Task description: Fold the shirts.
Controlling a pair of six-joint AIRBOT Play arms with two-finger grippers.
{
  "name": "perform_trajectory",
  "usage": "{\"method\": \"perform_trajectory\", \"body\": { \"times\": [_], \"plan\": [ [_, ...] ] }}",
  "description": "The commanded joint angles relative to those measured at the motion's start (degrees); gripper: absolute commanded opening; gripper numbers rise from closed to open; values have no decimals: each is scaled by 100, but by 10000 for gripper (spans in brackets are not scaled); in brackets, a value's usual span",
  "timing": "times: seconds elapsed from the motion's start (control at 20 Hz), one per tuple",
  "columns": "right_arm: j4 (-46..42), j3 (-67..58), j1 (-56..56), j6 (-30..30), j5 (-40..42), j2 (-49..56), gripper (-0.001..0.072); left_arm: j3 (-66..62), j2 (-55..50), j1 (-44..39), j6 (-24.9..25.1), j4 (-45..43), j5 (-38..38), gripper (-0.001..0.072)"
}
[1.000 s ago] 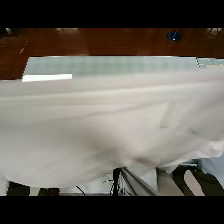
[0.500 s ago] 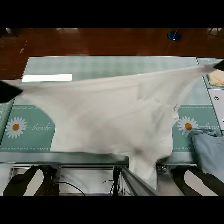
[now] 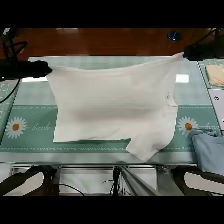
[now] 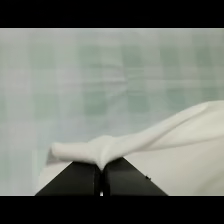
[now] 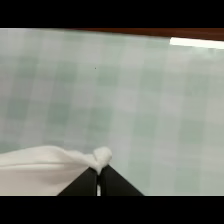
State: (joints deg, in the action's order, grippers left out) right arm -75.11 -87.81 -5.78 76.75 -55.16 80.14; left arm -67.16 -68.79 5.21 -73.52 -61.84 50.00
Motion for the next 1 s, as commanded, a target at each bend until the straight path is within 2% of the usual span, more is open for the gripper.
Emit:
{"method": "perform_trajectory", "body": {
  "times": [0.0,0.25,0.45,0.6,0.8,0.95],
  "plan": [
    [-114,2,101,92,1314,407,25,-39,-492,-72,111,15,-1104,27],
    [-35,2,101,92,1976,918,25,-39,-837,-74,791,15,-1515,27],
    [-31,4,101,90,1327,1259,26,-37,-1139,-175,1154,15,-1314,28],
    [-2,4,101,76,920,1495,26,-35,-1491,-308,1154,15,-1075,27],
    [-7,2,101,72,879,1613,26,-46,-1650,-339,1150,13,-1211,28],
    [-162,2,96,72,234,1344,26,-361,-1497,-256,1128,-540,-214,27]
  ]
}}
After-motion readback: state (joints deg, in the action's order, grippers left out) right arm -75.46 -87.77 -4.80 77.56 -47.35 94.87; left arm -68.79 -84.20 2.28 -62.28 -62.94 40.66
